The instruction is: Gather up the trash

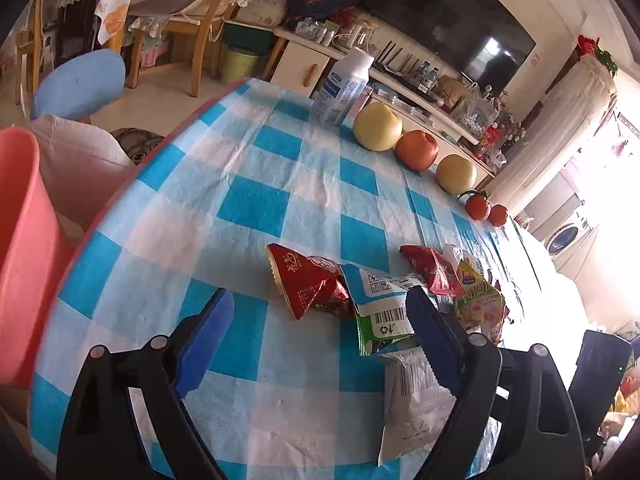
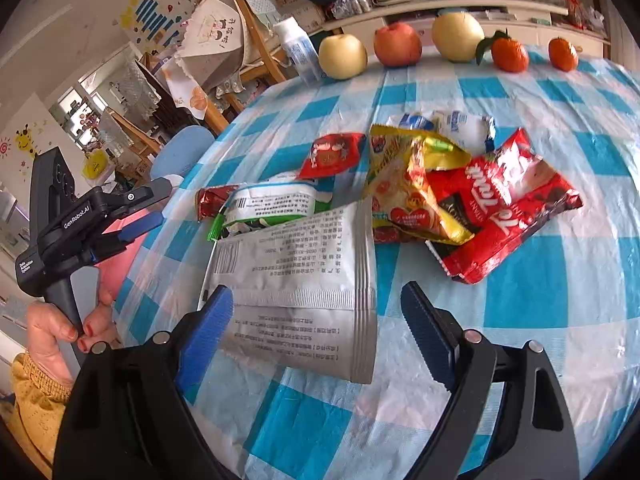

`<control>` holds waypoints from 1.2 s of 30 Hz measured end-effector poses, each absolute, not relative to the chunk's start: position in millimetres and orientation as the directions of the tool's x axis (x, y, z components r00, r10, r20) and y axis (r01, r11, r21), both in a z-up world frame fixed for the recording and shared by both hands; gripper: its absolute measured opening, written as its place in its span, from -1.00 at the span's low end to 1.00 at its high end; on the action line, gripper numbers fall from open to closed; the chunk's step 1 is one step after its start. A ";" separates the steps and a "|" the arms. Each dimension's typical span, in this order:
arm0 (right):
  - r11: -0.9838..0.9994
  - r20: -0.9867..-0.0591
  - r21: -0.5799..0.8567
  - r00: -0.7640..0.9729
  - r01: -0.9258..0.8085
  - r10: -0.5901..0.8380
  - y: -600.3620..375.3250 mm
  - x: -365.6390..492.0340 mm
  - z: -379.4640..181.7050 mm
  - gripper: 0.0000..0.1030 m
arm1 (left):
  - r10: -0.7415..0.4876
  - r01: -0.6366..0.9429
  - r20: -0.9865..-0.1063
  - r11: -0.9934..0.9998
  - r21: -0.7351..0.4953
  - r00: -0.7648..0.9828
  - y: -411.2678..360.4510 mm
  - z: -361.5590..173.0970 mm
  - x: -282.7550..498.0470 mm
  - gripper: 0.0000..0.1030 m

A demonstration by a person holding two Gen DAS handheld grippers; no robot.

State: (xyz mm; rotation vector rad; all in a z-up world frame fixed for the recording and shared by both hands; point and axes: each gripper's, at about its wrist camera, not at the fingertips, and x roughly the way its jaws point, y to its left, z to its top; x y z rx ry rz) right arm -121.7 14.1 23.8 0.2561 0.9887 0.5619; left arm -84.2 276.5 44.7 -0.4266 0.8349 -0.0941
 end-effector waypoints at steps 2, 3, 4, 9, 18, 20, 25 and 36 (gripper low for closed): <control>0.806 -0.714 0.457 0.386 -0.375 0.584 22.4 -128.0 23.8 0.68 | -0.244 -0.075 -0.704 0.918 -0.389 0.667 270.5 41.8 -81.5 0.69; 0.801 -0.718 0.451 0.373 -0.394 0.588 26.0 -131.0 24.2 0.68 | -0.253 -0.074 -0.705 0.915 -0.398 0.663 269.4 39.6 -80.0 0.69; 0.790 -0.721 0.446 0.354 -0.421 0.596 32.3 -136.7 25.2 0.68 | -0.267 -0.079 -0.708 0.907 -0.415 0.653 268.4 35.8 -77.2 0.69; 0.678 -0.698 0.503 0.210 -0.536 0.685 64.3 -178.2 27.7 0.68 | -0.260 -0.146 -0.721 0.882 -0.448 0.643 270.1 22.3 -63.8 0.69; 0.684 -0.739 0.276 0.305 -0.675 0.600 83.2 -216.2 48.9 0.68 | -0.236 -0.184 -0.738 0.880 -0.439 0.632 258.7 11.8 -36.3 0.32; 0.716 -0.749 0.195 0.369 -0.671 0.550 82.1 -214.0 49.3 0.68 | -0.248 -0.169 -0.732 0.880 -0.444 0.634 255.4 12.3 -28.2 0.28; 0.781 -0.760 0.062 0.478 -0.621 0.441 77.8 -201.5 48.7 0.68 | -0.308 -0.062 -0.701 0.891 -0.449 0.643 239.2 19.9 0.2 0.27; 0.655 -0.776 -0.014 0.421 -0.755 0.470 100.1 -167.0 36.7 0.72 | -0.216 -0.200 -0.744 0.883 -0.426 0.632 255.3 22.4 1.3 0.46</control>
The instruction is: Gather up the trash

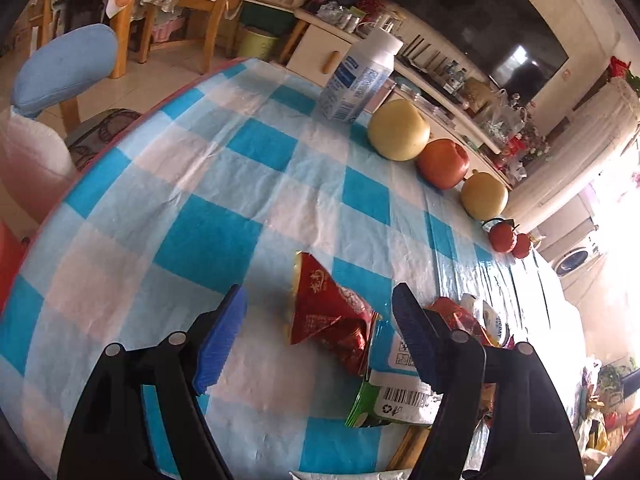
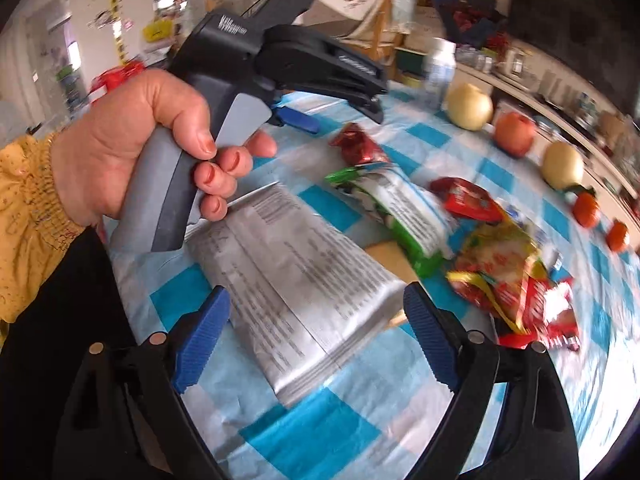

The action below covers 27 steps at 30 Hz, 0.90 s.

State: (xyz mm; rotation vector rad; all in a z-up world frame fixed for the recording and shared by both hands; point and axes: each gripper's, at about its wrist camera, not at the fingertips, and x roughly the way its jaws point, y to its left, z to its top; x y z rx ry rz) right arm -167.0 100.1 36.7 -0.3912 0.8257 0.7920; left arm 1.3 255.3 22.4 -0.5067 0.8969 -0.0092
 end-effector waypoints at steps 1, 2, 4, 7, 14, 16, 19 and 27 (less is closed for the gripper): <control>0.628 -0.787 -0.013 0.396 -0.778 0.474 106.0 -162.7 34.1 0.72 | -0.208 -0.212 -0.752 0.883 -0.420 0.625 254.3 22.0 -0.4 0.46; 0.600 -0.797 -0.011 0.370 -0.800 0.478 109.9 -159.8 30.9 0.72 | -0.209 -0.214 -0.760 0.883 -0.416 0.616 250.5 22.1 -1.7 0.46; 0.550 -0.796 -0.045 0.362 -0.834 0.485 116.6 -158.8 28.8 0.77 | -0.206 -0.214 -0.771 0.889 -0.405 0.602 243.7 21.8 -3.2 0.45; 0.485 -0.802 -0.028 0.309 -0.874 0.512 123.5 -151.6 26.1 0.84 | -0.219 -0.209 -0.782 0.890 -0.404 0.583 234.1 19.6 0.9 0.45; 0.453 -0.798 0.003 0.271 -0.892 0.538 123.9 -147.9 25.8 0.86 | -0.124 -0.231 -0.819 0.926 -0.298 0.560 222.5 10.3 18.2 0.20; 0.429 -0.791 0.034 0.238 -0.903 0.563 119.0 -152.1 28.7 0.86 | -0.091 -0.228 -0.821 0.938 -0.261 0.564 220.4 9.0 21.9 0.09; 0.399 -0.773 0.161 0.136 -0.903 0.620 108.5 -157.2 31.3 0.87 | -0.090 -0.196 -0.820 0.951 -0.240 0.565 222.9 8.6 25.9 0.02; 0.361 -0.722 0.285 0.050 -0.888 0.691 91.3 -155.2 41.3 0.86 | 0.027 -0.174 -0.824 0.981 -0.087 0.566 248.1 16.8 23.3 0.05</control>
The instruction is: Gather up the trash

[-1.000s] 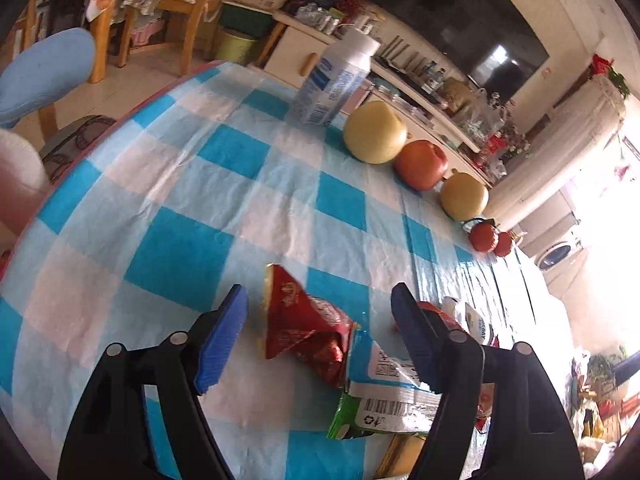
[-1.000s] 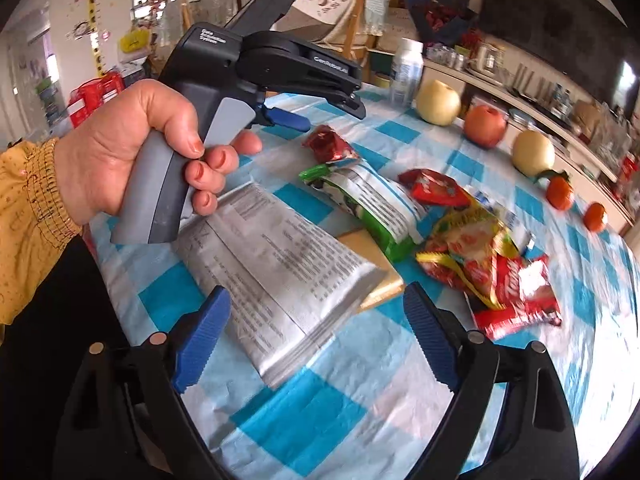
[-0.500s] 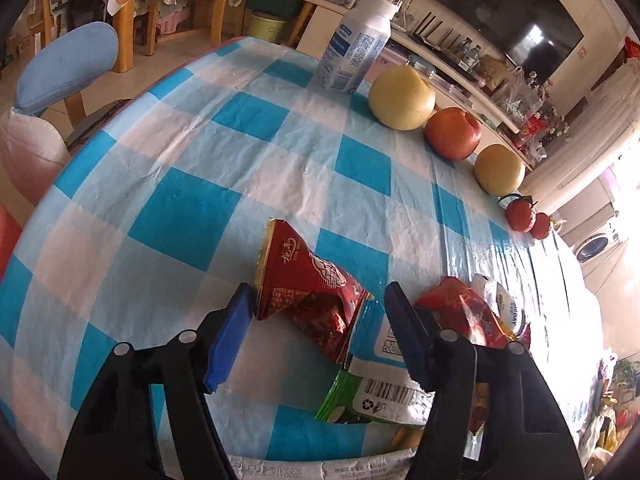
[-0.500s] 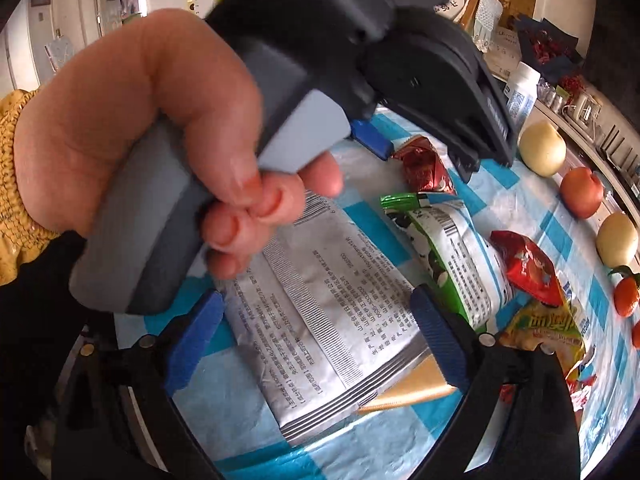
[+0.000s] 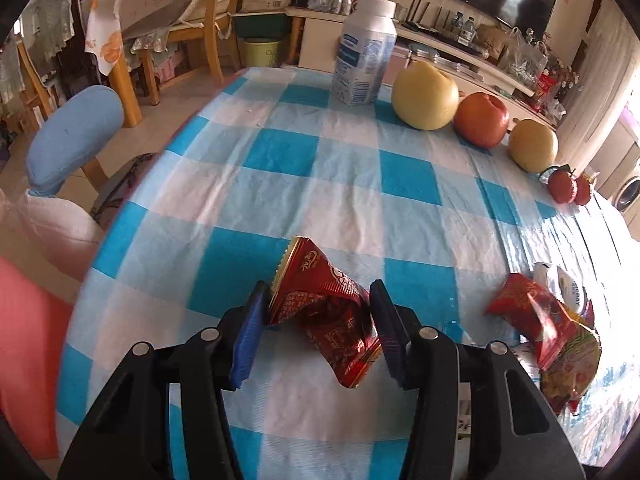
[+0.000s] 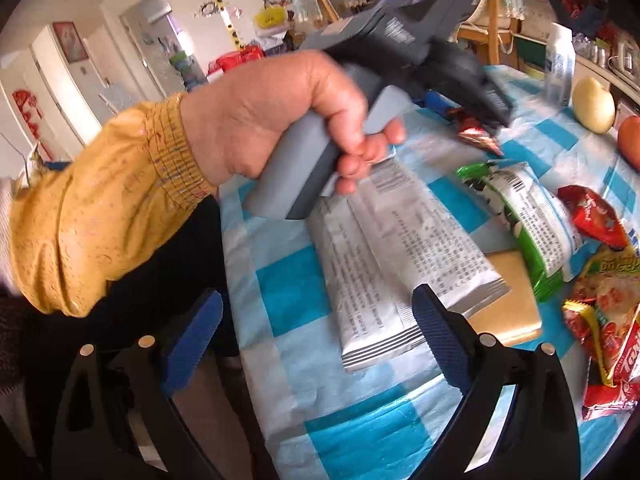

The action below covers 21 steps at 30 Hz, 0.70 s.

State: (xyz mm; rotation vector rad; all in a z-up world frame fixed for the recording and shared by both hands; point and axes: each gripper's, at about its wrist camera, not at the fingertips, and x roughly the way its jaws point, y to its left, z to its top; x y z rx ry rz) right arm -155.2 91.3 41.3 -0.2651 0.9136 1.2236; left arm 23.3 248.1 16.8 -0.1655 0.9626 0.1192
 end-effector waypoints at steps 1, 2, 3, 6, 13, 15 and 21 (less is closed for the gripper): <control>0.380 -0.720 0.273 0.074 -0.884 0.690 89.6 -151.1 42.7 0.86 | 0.049 -0.194 -0.822 0.978 -0.076 0.568 252.0 18.7 21.0 0.05; 0.399 -0.718 0.259 0.101 -0.880 0.689 88.3 -148.0 44.1 0.86 | 0.054 -0.210 -0.820 0.974 -0.082 0.569 256.6 20.4 18.6 0.05; 0.419 -0.720 0.232 0.135 -0.878 0.681 87.9 -145.8 45.1 0.87 | 0.052 -0.221 -0.821 0.971 -0.091 0.569 260.4 21.1 17.5 0.05; 0.465 -0.748 0.119 0.229 -0.877 0.623 94.9 -136.1 40.2 0.87 | 0.058 -0.239 -0.823 0.966 -0.097 0.566 265.2 20.9 13.7 0.27; 0.483 -0.790 0.037 0.270 -0.875 0.550 112.1 -124.2 22.7 0.88 | 0.025 -0.238 -0.830 0.963 -0.131 0.557 266.4 14.5 13.1 0.71; 0.473 -0.793 0.059 0.247 -0.879 0.558 119.7 -121.2 17.5 0.92 | 0.021 -0.228 -0.830 0.965 -0.129 0.558 264.9 11.2 13.7 0.71; 0.455 -0.794 0.018 0.264 -0.890 0.548 127.1 -123.5 12.1 0.92 | 0.027 -0.208 -0.825 0.972 -0.110 0.565 257.8 10.7 12.3 0.26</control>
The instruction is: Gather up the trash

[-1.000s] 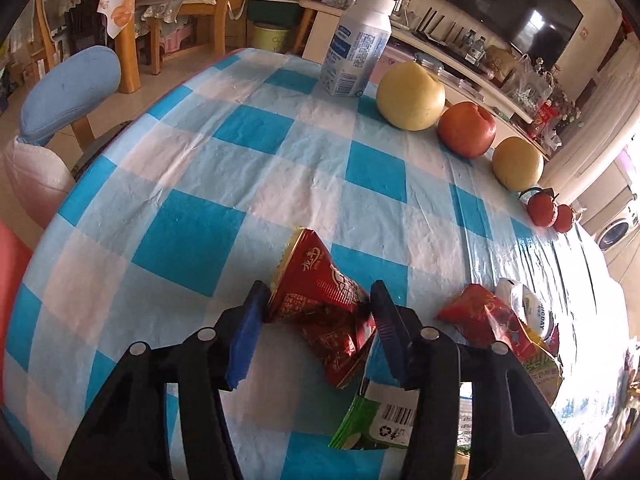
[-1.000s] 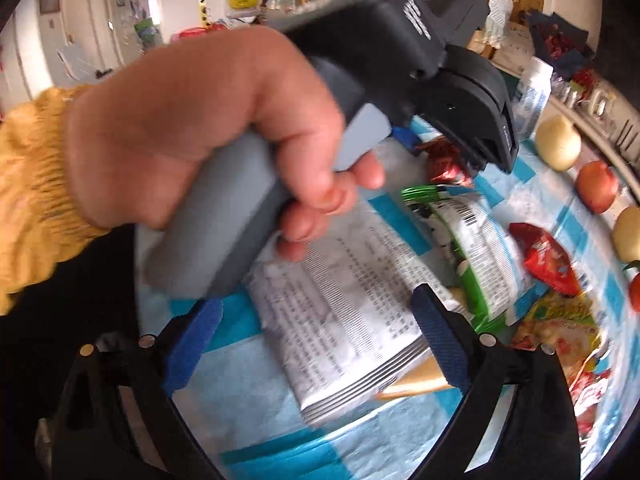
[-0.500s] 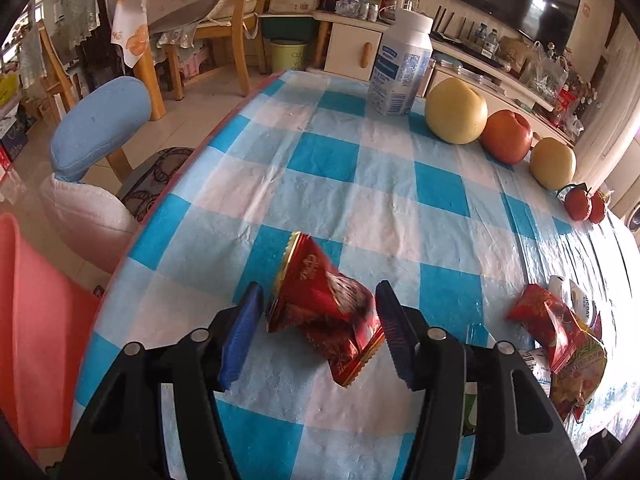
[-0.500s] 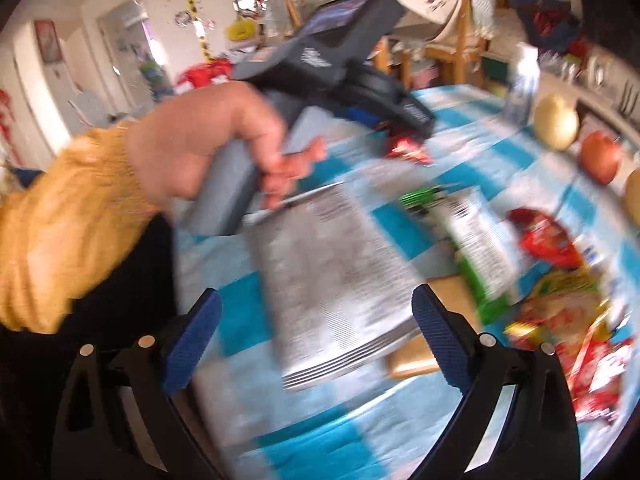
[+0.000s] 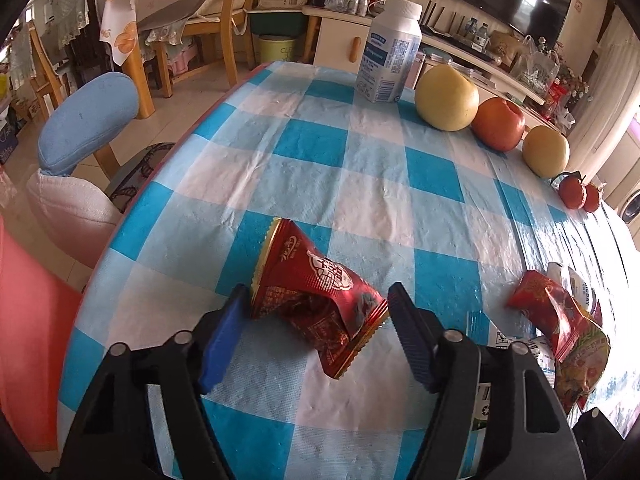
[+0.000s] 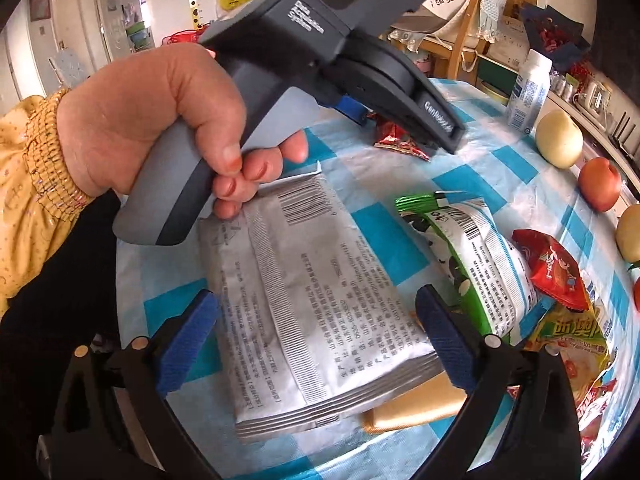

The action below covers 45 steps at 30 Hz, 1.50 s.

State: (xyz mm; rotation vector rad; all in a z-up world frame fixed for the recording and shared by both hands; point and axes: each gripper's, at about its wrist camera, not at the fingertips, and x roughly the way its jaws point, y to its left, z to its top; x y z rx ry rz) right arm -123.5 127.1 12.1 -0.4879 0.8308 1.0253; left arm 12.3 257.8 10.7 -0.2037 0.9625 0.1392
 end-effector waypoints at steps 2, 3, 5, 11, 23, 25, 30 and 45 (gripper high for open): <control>0.453 -0.796 -0.002 0.276 -0.891 0.538 128.3 -125.7 10.5 0.92 | 0.033 -0.216 -0.822 0.970 -0.110 0.568 260.4 11.1 10.7 0.10; 0.454 -0.797 -0.006 0.279 -0.891 0.536 128.5 -126.1 10.3 0.90 | 0.033 -0.221 -0.821 0.969 -0.114 0.570 262.4 11.4 9.5 0.07; 0.458 -0.797 -0.003 0.279 -0.889 0.536 125.8 -127.9 13.4 0.79 | 0.011 -0.223 -0.816 0.964 -0.145 0.578 267.6 12.3 6.5 -0.03; 0.521 -0.779 0.065 0.283 -0.851 0.559 113.7 -120.9 23.1 0.13 | -0.034 -0.230 -0.805 0.950 -0.209 0.592 278.6 13.2 -2.3 -0.13; 0.509 -0.782 0.049 0.284 -0.859 0.555 111.0 -139.2 23.8 0.14 | -0.081 -0.242 -0.756 0.921 -0.306 0.649 300.2 32.3 -24.7 -0.26; 0.489 -0.795 0.038 0.270 -0.871 0.544 114.4 -147.5 21.0 0.52 | -0.096 -0.232 -0.748 0.918 -0.321 0.656 301.0 35.9 -27.9 -0.26; 0.463 -0.795 -0.092 0.345 -0.882 0.499 133.2 -175.0 13.3 0.90 | -0.136 -0.199 -0.726 0.913 -0.356 0.674 302.2 45.3 -32.1 -0.26; 0.581 -0.799 0.041 0.323 -0.813 0.508 131.4 -162.0 14.5 0.41 | -0.185 -0.171 -0.679 0.890 -0.422 0.711 314.5 60.9 -42.3 -0.26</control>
